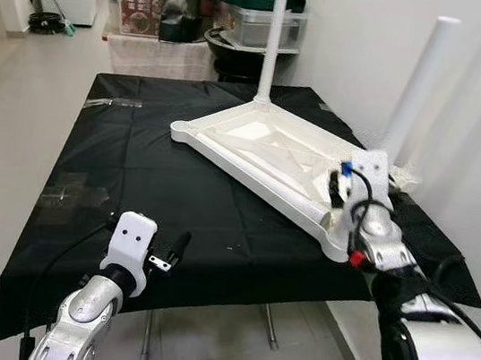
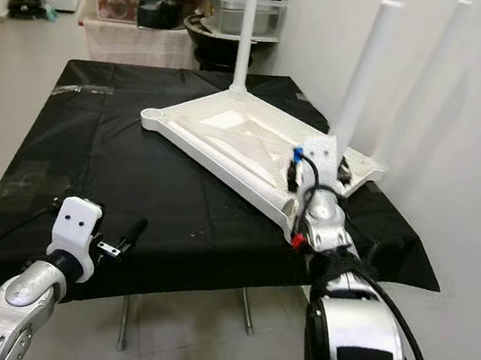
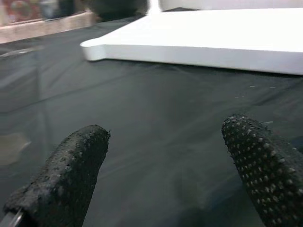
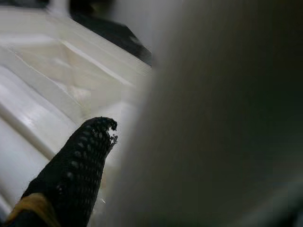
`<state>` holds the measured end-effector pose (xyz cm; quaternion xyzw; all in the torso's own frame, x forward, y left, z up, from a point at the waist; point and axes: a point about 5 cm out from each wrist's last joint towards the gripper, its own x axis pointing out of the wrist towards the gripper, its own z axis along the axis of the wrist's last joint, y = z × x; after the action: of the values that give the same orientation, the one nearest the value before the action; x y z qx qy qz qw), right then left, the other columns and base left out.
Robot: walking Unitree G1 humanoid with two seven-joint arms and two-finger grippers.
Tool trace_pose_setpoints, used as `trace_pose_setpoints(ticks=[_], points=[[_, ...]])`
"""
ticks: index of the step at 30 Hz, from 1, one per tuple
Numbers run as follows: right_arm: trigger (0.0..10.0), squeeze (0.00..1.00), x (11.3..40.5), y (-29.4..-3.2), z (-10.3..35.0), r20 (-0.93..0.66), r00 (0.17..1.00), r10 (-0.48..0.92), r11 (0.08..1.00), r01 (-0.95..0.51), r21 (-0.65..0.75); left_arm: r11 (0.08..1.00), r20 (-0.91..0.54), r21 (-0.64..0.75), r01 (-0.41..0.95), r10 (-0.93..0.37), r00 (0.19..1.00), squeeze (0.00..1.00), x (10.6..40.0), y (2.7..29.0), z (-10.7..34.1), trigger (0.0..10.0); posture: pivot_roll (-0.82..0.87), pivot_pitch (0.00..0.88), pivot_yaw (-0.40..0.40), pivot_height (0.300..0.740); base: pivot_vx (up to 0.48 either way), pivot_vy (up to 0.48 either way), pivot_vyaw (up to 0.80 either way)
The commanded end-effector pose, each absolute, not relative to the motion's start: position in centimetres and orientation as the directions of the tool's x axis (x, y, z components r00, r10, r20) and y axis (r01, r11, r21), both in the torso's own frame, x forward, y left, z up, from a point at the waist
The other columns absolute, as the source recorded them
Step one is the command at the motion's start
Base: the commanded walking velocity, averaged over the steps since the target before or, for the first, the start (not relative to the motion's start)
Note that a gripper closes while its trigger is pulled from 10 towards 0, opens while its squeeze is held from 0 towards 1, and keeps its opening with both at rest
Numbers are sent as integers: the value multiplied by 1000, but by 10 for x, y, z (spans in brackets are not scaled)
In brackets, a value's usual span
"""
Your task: Building children table
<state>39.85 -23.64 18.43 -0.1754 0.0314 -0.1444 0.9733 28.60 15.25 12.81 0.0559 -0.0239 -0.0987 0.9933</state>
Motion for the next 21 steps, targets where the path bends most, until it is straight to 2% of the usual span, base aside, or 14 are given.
trace_pose_setpoints(ticks=[1,7,10,12,13,14,16,20,21], points=[[10000,0,391,-248,175,-13,946,-325,877,296,-379,973,30,129,193,-198,980,0,285,153,128,10000,97,0,-54,740,0,0,0],[10000,0,373,-247,154,-33,966,-255,878,217,-427,973,28,124,193,-197,980,0,284,154,127,10000,70,0,-42,740,0,0,0],[10000,0,355,-229,143,-35,989,-143,908,117,-402,973,33,118,198,-203,979,0,286,153,127,10000,47,0,-27,740,0,0,0],[10000,0,355,-229,143,-35,989,-143,908,117,-402,973,33,118,198,-203,979,0,286,153,127,10000,47,0,-27,740,0,0,0],[10000,0,348,-217,143,-18,996,-82,922,69,-381,972,36,118,203,-208,977,0,287,152,128,10000,42,0,-23,740,0,0,0],[10000,0,348,-217,143,-18,996,-82,922,69,-381,972,36,118,203,-208,977,0,287,152,128,10000,42,0,-23,740,0,0,0],[10000,0,335,-194,145,5,999,44,936,-40,-349,971,40,119,208,-214,976,0,289,152,129,10000,39,0,-23,740,0,0,0],[10000,0,331,-187,146,5,997,77,936,-71,-346,971,41,120,209,-215,976,0,290,152,130,10000,39,0,-23,740,0,0,0],[10000,0,324,-175,151,35,987,160,929,-138,-343,972,44,117,204,-210,977,0,290,153,130,10000,40,0,-24,740,0,0,0]])
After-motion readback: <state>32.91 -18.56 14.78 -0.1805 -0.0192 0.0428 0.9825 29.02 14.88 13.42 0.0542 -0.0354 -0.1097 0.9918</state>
